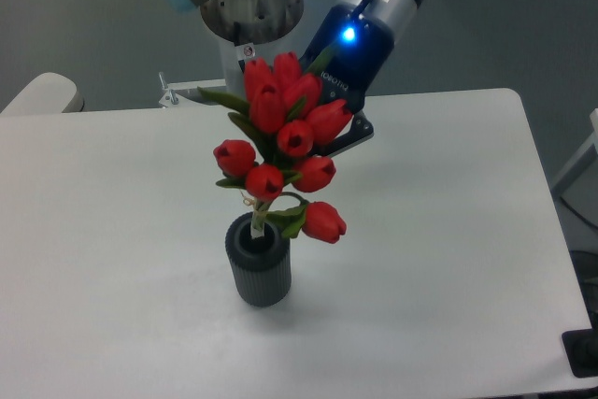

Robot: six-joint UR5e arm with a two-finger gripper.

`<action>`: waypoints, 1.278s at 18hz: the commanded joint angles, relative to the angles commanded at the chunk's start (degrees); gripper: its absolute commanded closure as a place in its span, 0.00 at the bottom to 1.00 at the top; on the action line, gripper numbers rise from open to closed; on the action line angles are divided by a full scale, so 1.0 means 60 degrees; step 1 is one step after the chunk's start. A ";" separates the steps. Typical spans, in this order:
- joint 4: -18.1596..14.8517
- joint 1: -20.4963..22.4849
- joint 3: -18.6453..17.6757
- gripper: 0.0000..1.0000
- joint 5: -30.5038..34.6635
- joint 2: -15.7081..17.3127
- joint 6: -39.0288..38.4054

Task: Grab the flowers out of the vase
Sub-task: 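Lift the gripped tulips straight up out of the grey vase, then carry the tulip bouquet away from the vase and hold it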

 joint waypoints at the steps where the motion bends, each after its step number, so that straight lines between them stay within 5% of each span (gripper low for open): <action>1: 0.0000 0.0233 0.0073 0.76 0.0000 -0.0058 0.0043; 11: 0.0015 0.1993 0.0952 0.76 0.0102 -0.2077 0.1477; 17: 0.0015 0.2096 0.1743 0.76 0.0117 -0.3397 0.1890; 23: 0.0029 0.2096 0.2227 0.76 0.0117 -0.4072 0.1889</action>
